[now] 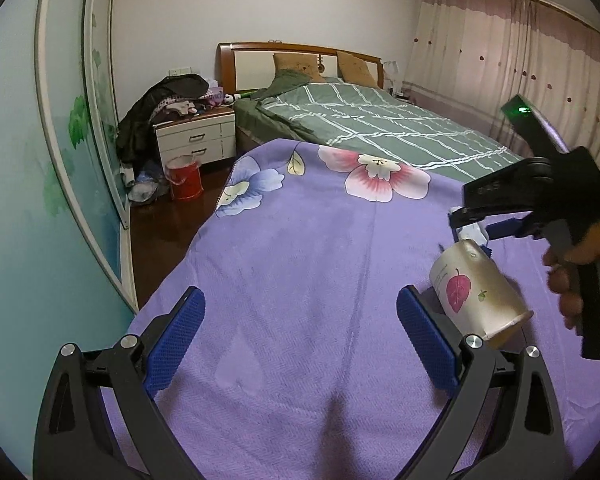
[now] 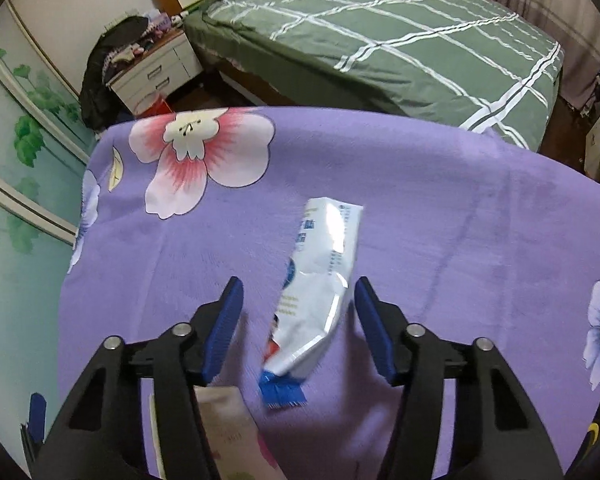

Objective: Collect trash
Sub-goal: 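Move the right gripper to the white-and-blue packet and grasp it, then carry the packet into the yellow bin and open the right gripper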

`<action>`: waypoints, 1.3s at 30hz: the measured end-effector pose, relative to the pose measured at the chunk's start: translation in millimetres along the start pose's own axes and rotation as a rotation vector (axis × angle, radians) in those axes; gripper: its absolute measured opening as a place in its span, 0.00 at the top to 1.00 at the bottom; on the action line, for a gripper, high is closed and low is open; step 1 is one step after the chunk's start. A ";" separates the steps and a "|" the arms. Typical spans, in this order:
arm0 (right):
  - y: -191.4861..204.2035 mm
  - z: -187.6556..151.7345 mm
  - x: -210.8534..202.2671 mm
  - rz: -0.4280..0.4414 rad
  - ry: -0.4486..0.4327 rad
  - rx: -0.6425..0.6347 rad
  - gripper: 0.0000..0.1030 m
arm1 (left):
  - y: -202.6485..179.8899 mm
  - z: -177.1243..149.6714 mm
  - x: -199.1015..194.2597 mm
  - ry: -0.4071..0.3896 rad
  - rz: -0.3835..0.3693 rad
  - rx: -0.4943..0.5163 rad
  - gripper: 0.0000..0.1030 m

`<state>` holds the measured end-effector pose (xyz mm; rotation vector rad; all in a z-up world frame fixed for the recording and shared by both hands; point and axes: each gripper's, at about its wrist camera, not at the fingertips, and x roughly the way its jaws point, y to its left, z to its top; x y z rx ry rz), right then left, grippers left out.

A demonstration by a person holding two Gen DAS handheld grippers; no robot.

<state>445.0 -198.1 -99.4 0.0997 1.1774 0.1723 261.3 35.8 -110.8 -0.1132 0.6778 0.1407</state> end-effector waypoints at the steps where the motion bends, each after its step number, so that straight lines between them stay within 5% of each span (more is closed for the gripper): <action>1: 2.0 0.7 3.1 -0.007 0.004 -0.003 0.55 | 0.1 0.0 0.0 0.001 0.000 0.000 0.08; 3: 4.9 0.9 9.6 -0.020 0.017 -0.002 0.66 | 0.2 0.4 2.9 0.003 0.000 -0.002 0.08; 6: 5.4 -1.5 12.0 -0.034 0.016 -0.006 0.69 | 0.4 0.2 3.2 0.009 -0.005 -0.004 0.08; 9: 0.1 -7.9 8.8 -0.031 0.012 -0.006 0.88 | -0.3 -0.6 2.7 0.009 -0.006 -0.003 0.08; 18: -45.8 -47.6 -40.9 0.017 -0.068 0.044 0.88 | -6.7 -3.3 0.3 0.006 -0.006 0.016 0.08; 24: -109.7 -122.9 -102.2 -0.016 -0.165 0.108 0.87 | -12.8 -3.9 -5.0 -0.010 -0.009 0.035 0.08; 30: -205.7 -217.9 -154.2 -0.194 -0.234 0.271 0.87 | -22.0 -4.2 -9.7 -0.023 -0.041 0.058 0.08; 33: -253.9 -266.7 -167.8 -0.306 -0.224 0.366 0.87 | -29.0 -3.4 -12.7 -0.028 -0.056 0.080 0.08; 39: -315.7 -321.5 -161.8 -0.365 -0.162 0.484 0.81 | -45.1 -2.0 -27.2 -0.032 -0.085 0.108 0.08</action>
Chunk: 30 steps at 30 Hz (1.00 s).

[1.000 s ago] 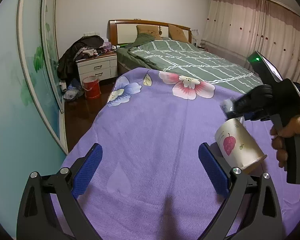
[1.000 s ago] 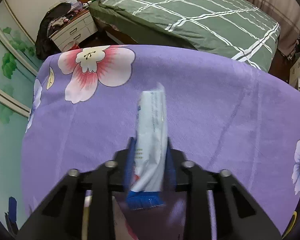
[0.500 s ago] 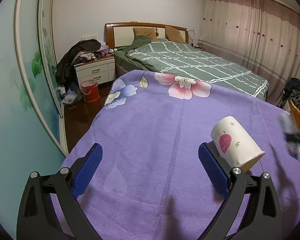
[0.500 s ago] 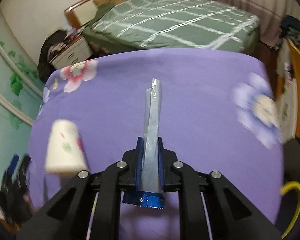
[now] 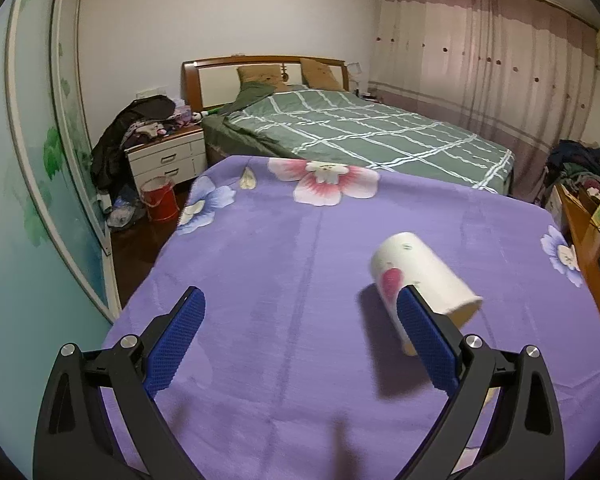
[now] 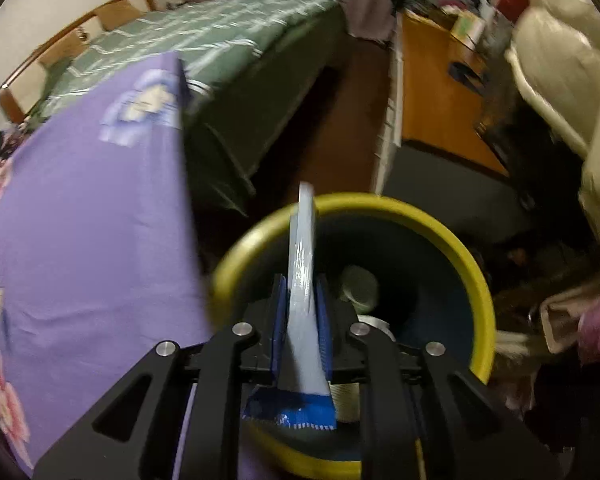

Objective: Collect trash
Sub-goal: 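Carry the packet into the yellow bin and open the right gripper, then grasp the white paper cup with the left gripper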

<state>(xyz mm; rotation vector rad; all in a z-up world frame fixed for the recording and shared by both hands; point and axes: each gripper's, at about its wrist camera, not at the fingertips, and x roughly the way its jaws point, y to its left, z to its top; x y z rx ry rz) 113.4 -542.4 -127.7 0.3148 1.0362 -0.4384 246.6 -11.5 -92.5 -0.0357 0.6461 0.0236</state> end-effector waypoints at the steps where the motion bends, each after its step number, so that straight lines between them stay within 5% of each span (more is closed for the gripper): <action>1: -6.9 -2.2 4.1 -0.011 0.007 0.009 0.66 | -3.8 0.5 -2.7 0.007 -0.015 -0.001 0.08; 3: -18.9 -5.6 9.7 -0.021 0.003 0.033 0.49 | -10.2 1.9 -6.6 0.025 -0.042 -0.002 0.08; 15: -40.1 -11.6 2.8 0.029 -0.048 0.044 0.47 | -64.1 43.3 -0.6 0.149 -0.039 0.061 0.07; 24: -44.3 -15.1 11.0 0.102 -0.040 0.035 0.46 | -89.0 67.5 74.0 0.450 -0.017 0.035 0.07; 30: -43.0 -16.6 16.4 0.142 -0.034 0.023 0.46 | -101.7 64.5 102.9 0.548 0.047 0.054 0.07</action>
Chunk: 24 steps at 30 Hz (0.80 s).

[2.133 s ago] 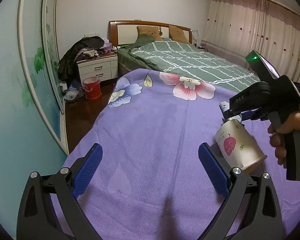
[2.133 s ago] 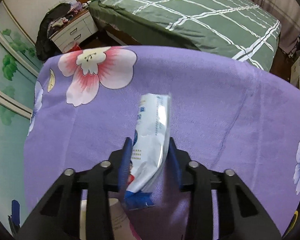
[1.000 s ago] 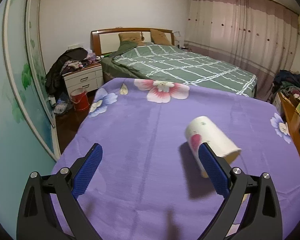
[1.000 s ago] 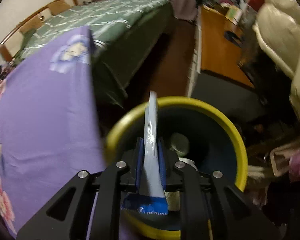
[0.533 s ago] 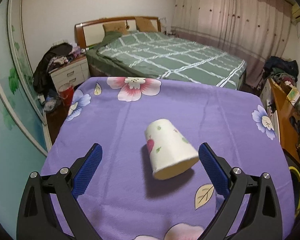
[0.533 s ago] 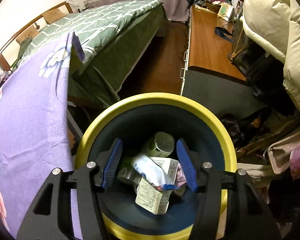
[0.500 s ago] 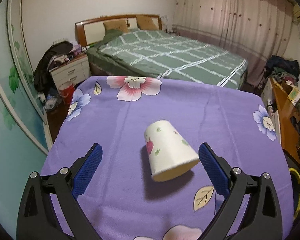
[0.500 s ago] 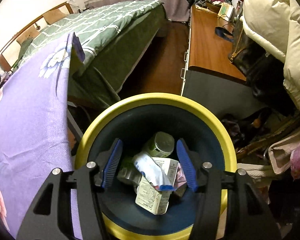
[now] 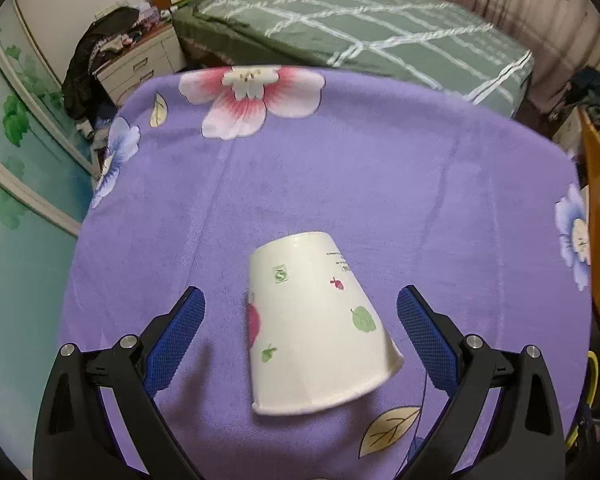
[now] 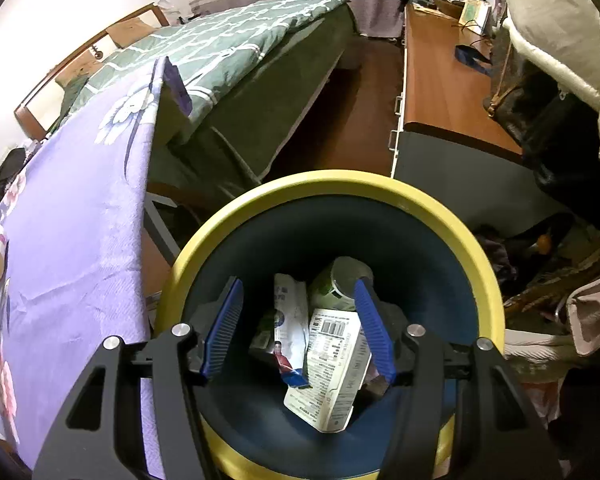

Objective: Collect trash
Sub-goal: 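Grasp the white paper cup with the left gripper, then carry the paper cup into the yellow bin and open the left gripper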

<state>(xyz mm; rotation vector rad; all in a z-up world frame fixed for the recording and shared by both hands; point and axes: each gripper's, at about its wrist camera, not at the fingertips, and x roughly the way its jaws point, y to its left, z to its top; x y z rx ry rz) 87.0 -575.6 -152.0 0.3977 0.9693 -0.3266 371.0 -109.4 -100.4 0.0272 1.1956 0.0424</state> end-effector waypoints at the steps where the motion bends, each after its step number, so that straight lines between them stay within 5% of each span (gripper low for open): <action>1: -0.4 -0.2 0.4 0.005 0.001 -0.002 0.46 | -1.4 1.7 6.1 0.027 -0.004 -0.005 0.07; 5: -4.6 -1.3 -0.4 0.017 -0.001 -0.004 0.46 | -5.3 4.5 22.4 0.105 -0.018 -0.022 0.10; 9: -10.2 -4.1 -4.4 0.022 -0.006 0.001 0.46 | -5.2 3.8 28.8 0.136 -0.026 -0.018 0.29; 17: -18.7 -9.2 -16.5 0.028 -0.023 0.007 0.46 | -16.4 -10.7 8.1 0.084 -0.051 0.076 0.35; 24: -28.5 -20.0 -40.7 0.024 -0.057 0.007 0.46 | -69.4 -40.9 -44.4 0.012 -0.127 0.225 0.35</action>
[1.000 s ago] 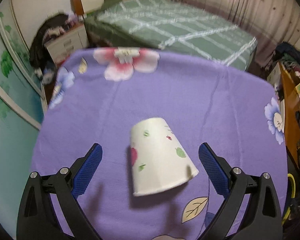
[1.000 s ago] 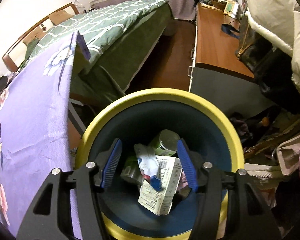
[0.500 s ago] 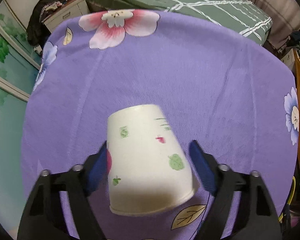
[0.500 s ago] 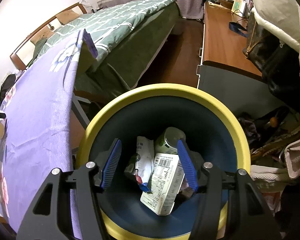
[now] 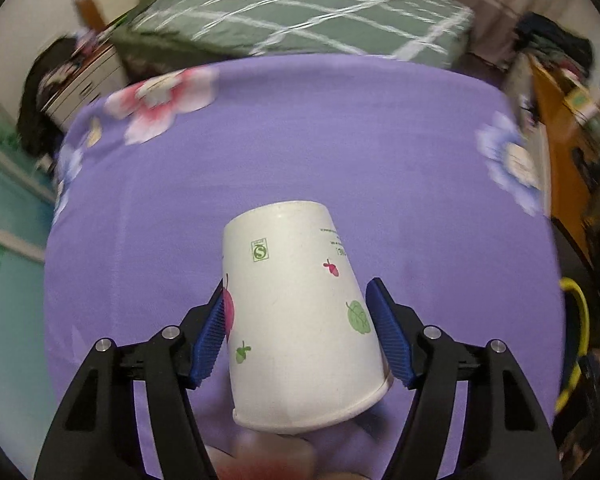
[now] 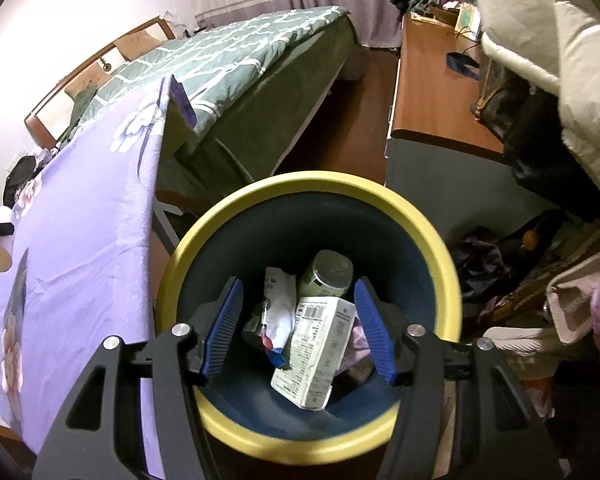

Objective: Collect trash
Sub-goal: 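Carry the paper cup into the yellow bin and open the left gripper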

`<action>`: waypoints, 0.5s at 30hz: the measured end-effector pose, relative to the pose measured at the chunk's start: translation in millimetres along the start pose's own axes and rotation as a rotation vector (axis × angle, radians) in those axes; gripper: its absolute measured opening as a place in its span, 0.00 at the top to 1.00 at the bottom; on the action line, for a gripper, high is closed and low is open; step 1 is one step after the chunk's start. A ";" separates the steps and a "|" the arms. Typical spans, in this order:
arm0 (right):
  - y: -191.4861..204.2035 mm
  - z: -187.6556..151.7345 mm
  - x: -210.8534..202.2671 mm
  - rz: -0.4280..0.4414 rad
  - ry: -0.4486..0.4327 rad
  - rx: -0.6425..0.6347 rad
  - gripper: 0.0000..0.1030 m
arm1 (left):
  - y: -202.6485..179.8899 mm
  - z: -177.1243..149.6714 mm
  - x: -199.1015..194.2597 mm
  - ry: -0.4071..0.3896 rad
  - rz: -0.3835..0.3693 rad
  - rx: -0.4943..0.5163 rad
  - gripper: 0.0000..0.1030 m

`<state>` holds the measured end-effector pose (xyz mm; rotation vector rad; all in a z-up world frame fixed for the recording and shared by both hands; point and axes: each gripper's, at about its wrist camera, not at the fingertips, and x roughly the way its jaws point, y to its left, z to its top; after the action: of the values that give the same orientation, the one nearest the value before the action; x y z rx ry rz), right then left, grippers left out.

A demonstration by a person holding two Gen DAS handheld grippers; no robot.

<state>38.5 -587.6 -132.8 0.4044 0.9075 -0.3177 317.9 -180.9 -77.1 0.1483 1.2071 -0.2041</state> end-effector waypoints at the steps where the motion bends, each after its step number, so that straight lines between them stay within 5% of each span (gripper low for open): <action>1: -2.4 -1.9 -4.9 -0.006 -0.007 0.000 0.46 | -16.0 -3.8 -7.1 -0.007 -0.022 0.031 0.35; 15: -40.7 -34.9 -65.9 -0.061 -0.083 0.020 0.45 | -274.5 -71.0 -61.1 0.000 -0.340 0.476 0.35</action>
<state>-41.3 -600.9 -106.8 0.3804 0.8374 -0.3970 168.0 -427.2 -46.1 0.3565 1.1610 -0.7895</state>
